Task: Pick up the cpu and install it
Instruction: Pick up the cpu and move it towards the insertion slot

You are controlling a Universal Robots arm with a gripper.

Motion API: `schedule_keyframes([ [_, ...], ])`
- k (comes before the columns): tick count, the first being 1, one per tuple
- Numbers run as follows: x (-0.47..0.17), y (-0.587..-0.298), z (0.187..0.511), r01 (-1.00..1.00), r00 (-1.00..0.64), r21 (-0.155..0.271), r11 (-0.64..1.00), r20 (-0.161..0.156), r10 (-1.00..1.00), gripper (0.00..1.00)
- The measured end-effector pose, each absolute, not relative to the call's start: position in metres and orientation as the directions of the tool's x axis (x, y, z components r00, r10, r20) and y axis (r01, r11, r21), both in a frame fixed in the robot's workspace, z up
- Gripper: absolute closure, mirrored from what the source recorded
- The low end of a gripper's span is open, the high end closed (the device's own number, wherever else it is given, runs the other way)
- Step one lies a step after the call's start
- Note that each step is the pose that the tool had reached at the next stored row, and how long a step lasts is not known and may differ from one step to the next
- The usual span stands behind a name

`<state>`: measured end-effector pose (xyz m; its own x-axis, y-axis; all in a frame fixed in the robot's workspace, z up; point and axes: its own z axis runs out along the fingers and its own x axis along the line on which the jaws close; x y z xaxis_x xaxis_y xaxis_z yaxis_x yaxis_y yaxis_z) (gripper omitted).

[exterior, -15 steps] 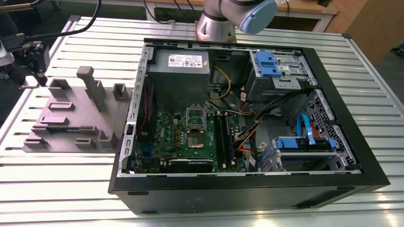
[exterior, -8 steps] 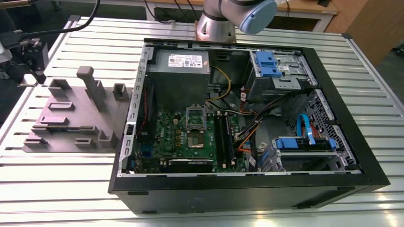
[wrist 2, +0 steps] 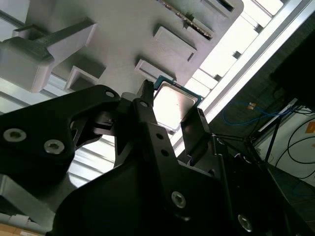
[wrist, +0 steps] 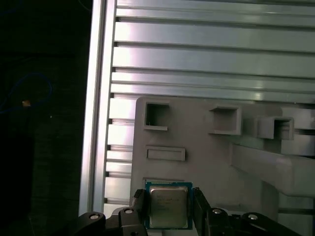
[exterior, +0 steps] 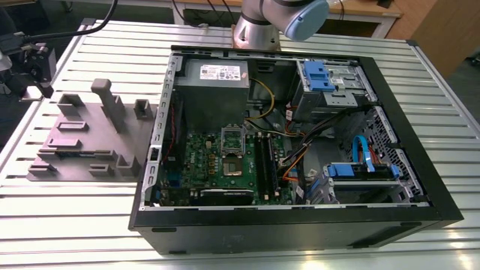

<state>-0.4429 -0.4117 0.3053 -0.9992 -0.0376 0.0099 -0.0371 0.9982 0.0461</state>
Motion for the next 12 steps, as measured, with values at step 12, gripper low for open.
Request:
schedule_keyframes([
  [12,-0.443,-0.4117,0.3099,-0.037,-0.999,0.046,0.998,0.01,-0.038,0.53],
])
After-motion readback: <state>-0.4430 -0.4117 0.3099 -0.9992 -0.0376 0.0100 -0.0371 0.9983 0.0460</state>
